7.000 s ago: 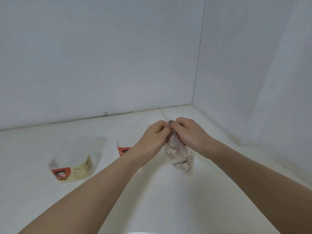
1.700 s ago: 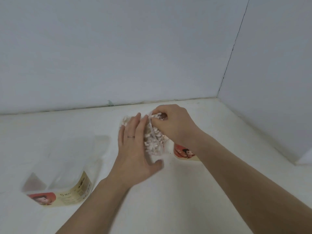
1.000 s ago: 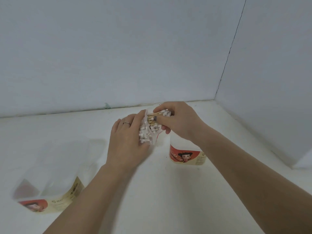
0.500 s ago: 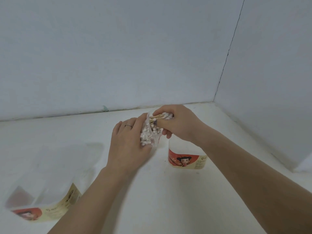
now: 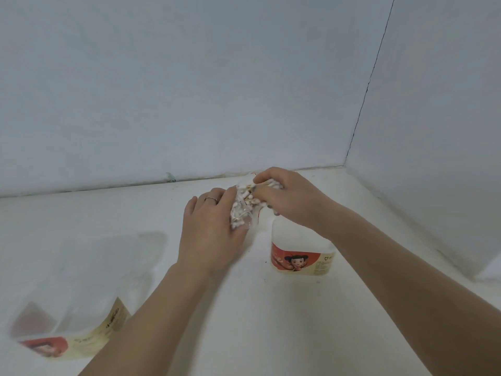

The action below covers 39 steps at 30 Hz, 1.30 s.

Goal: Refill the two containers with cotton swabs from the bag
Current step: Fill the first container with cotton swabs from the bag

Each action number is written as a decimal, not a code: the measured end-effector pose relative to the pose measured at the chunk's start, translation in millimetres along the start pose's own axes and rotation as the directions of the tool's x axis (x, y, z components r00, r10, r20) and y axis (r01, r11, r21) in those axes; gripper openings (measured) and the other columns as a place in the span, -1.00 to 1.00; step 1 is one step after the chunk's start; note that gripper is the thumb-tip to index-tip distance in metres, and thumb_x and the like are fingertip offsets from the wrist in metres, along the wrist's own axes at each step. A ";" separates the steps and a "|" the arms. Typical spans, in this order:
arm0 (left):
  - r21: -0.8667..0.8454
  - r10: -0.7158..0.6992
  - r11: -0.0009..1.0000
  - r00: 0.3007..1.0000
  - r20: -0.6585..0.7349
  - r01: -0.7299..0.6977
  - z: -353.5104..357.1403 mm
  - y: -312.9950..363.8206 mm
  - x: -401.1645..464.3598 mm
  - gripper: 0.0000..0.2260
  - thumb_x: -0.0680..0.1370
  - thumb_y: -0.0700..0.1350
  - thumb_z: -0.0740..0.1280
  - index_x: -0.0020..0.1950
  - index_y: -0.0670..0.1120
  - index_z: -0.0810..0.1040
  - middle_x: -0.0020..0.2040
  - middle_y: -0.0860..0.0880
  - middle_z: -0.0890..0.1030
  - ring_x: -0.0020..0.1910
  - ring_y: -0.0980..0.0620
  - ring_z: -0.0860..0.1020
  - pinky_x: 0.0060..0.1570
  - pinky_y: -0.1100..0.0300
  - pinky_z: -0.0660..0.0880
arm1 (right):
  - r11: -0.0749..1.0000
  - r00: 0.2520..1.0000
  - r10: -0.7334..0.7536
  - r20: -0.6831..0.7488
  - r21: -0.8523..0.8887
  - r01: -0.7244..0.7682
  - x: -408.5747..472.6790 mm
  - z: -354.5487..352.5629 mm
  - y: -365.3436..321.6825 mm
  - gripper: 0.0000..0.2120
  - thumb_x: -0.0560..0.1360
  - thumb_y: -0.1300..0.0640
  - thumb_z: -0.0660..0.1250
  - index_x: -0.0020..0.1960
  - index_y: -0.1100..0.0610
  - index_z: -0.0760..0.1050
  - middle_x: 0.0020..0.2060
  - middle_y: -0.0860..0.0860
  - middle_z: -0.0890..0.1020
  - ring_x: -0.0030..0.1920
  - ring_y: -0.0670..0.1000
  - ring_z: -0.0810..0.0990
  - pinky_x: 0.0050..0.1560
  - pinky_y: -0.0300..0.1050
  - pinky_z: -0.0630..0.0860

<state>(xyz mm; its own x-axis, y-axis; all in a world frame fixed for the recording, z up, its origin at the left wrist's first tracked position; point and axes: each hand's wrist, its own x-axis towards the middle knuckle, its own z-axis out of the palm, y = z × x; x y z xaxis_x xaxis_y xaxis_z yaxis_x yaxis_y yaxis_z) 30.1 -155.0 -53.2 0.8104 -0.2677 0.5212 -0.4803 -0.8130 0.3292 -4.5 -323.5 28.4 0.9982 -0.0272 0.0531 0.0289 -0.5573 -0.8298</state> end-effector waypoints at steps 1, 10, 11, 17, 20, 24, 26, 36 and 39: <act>0.002 -0.005 1.000 1.000 -0.001 0.005 0.5 1.0 0.2 -0.50 0.43 0.12 0.21 0.33 -0.01 0.50 0.11 -0.01 0.57 0.07 -0.11 0.52 0.24 -0.13 0.41 | 0.999 1.000 0.019 -0.003 0.039 -0.019 -0.3 1.8 -1.4 -0.75 0.54 -0.14 0.32 0.14 -0.04 0.52 -0.05 -0.10 0.63 -0.08 0.01 0.65 0.00 -0.08 0.61; 0.064 0.005 0.998 1.000 -0.018 -0.004 -1.1 8.0 0.0 -0.57 0.49 0.23 0.15 0.19 -0.02 0.50 -0.05 0.02 0.55 -0.04 -0.11 0.53 0.16 -0.06 0.43 | 0.998 0.971 0.005 -0.241 0.068 0.012 -1.0 23.9 6.1 -0.86 0.59 -0.02 0.32 0.00 0.05 0.52 -0.15 -0.05 0.61 -0.32 -0.11 0.60 -0.28 -0.25 0.44; 0.077 0.002 0.997 1.000 -0.018 -0.001 -1.6 7.3 0.2 -0.55 0.52 0.26 0.15 0.21 -0.01 0.50 -0.04 0.02 0.55 -0.03 -0.11 0.53 0.17 -0.07 0.42 | 0.996 0.972 0.022 -0.233 0.087 -0.002 -1.1 20.8 7.5 -0.86 0.59 -0.02 0.32 0.00 0.05 0.53 -0.16 -0.04 0.61 -0.42 -0.18 0.56 -0.32 -0.28 0.42; 0.125 -0.021 0.992 1.000 -0.005 0.022 -3.2 5.9 2.7 -0.48 0.52 0.26 0.11 0.36 0.02 0.48 0.11 -0.03 0.58 0.08 -0.14 0.54 0.28 -0.12 0.40 | 0.950 0.965 0.111 -0.239 0.312 -0.033 -0.8 0.1 12.4 -0.84 0.58 0.03 0.37 -0.03 0.13 0.58 -0.36 -0.02 0.58 -0.46 -0.08 0.51 -0.27 -0.15 0.45; 0.163 -0.024 0.986 0.999 -0.021 0.027 -2.9 3.5 5.8 -0.56 0.53 0.18 0.24 0.34 0.01 0.48 0.10 -0.05 0.58 0.08 -0.16 0.55 0.27 -0.15 0.40 | 0.923 0.966 0.119 -0.229 0.384 -0.023 -1.1 -9.6 15.2 -0.84 0.57 0.08 0.39 -0.04 0.19 0.59 -0.42 -0.03 0.57 -0.40 0.00 0.50 -0.18 -0.07 0.49; 0.248 -0.031 0.968 0.997 -0.072 0.048 -5.1 -4.0 9.0 -0.54 0.43 -0.05 0.47 0.30 -0.10 0.51 0.08 -0.15 0.61 0.03 -0.23 0.57 0.21 -0.16 0.45 | 0.829 0.971 0.137 -0.196 0.559 -0.004 -7.3 -28.1 16.9 -0.79 0.58 0.15 0.39 0.07 0.31 0.58 -0.31 0.07 0.57 -0.36 -0.02 0.50 -0.29 -0.20 0.49; 0.285 -0.036 0.956 0.993 -0.111 0.066 -6.3 -6.2 9.9 -0.53 0.40 -0.12 0.48 0.28 -0.14 0.51 0.09 -0.18 0.61 0.03 -0.24 0.58 0.18 -0.14 0.46 | 0.790 0.977 0.134 -0.166 0.613 -0.004 -12.2 -35.8 16.7 -0.80 0.60 0.17 0.37 0.09 0.32 0.57 -0.31 0.05 0.57 -0.37 -0.06 0.51 -0.34 -0.26 0.49; 0.333 0.010 0.942 0.987 -0.160 0.045 -0.7 3.5 8.3 -0.30 0.35 -0.30 0.45 0.48 -0.13 0.35 0.36 -0.28 0.42 0.29 -0.30 0.43 0.41 -0.18 0.29 | 0.942 0.993 0.118 0.011 0.316 -0.115 -33.5 -60.8 27.9 -0.77 0.56 0.15 0.41 0.06 0.33 0.59 -0.19 0.16 0.62 -0.28 0.03 0.54 -0.29 -0.23 0.51; 0.376 0.110 0.925 0.987 -0.114 -0.060 3.5 14.5 1.4 -0.16 0.28 -0.42 0.36 0.53 -0.01 0.25 0.44 -0.26 0.32 0.31 -0.29 0.32 0.42 -0.15 0.26 | 0.954 0.990 0.136 0.027 0.266 -0.138 -36.6 -58.0 32.7 -0.80 0.56 0.15 0.42 0.04 0.30 0.60 -0.16 0.20 0.64 -0.26 0.08 0.53 -0.28 -0.20 0.52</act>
<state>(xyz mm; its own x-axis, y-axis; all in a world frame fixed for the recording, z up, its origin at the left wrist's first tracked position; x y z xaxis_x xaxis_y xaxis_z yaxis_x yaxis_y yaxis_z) 25.5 -169.0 -50.5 0.7090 -0.2948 0.6406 -0.3661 -0.9303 -0.0230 -43.1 -388.9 31.6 0.9940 -0.0802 -0.0750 -0.0962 -0.3075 -0.9467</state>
